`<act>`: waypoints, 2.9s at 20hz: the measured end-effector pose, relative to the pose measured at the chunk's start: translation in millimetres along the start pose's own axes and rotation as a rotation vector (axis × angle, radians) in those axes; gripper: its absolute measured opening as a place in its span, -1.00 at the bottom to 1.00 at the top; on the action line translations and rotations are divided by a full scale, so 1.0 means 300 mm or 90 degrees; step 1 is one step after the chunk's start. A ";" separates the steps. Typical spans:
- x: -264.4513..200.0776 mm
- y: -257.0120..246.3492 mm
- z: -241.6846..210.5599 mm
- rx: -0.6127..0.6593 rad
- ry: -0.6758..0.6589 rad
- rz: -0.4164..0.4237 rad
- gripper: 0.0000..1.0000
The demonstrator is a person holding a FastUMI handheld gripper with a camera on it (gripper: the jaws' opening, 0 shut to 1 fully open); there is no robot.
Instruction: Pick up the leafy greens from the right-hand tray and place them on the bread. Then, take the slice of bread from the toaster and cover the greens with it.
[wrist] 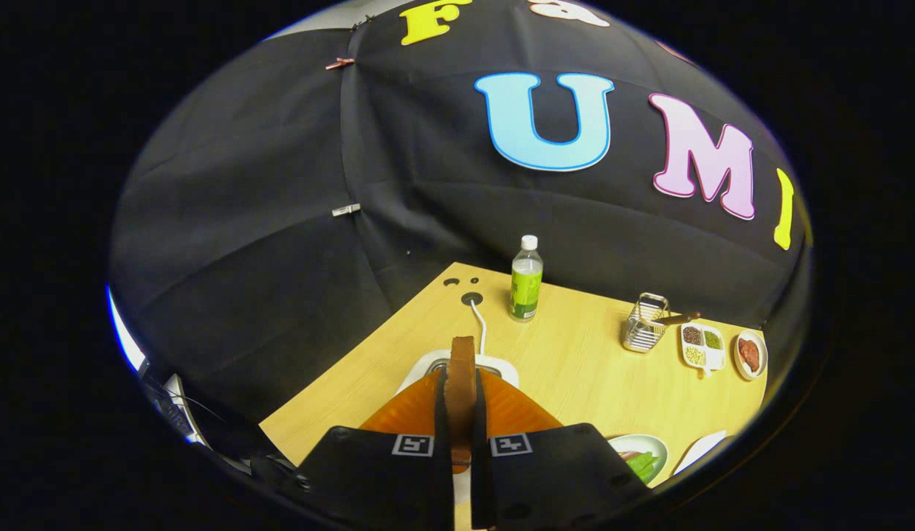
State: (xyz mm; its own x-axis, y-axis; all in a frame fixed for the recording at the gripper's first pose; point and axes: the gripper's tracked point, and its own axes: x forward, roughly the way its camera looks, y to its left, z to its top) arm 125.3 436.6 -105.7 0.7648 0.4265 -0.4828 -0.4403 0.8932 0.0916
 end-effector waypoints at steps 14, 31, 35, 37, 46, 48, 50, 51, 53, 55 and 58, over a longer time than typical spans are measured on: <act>-0.242 -0.424 -0.082 0.112 -0.002 -0.060 -0.74; -0.174 -0.700 -0.560 0.258 0.094 -0.063 -0.72; -0.178 -0.795 -0.622 0.273 0.097 -0.083 -0.69; -0.191 -0.841 -0.655 0.263 0.106 -0.098 -0.65; -0.248 -0.961 -0.763 0.184 0.127 -0.147 0.49; -0.284 -0.987 -0.740 0.160 0.111 -0.154 1.00; -0.343 -1.030 -0.680 0.131 0.074 -0.170 0.98; -0.378 -1.055 -0.639 0.114 0.051 -0.179 0.98; -0.455 -1.098 -0.553 0.079 0.002 -0.193 0.97; -0.542 -1.130 -0.464 0.052 -0.042 -0.197 0.97; -0.687 -1.173 -0.333 0.028 -0.109 -0.202 0.97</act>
State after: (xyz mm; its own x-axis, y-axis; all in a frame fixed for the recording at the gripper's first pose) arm 75.8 20.0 -125.5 0.9294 0.1415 -0.3409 -0.1507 0.9886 -0.0005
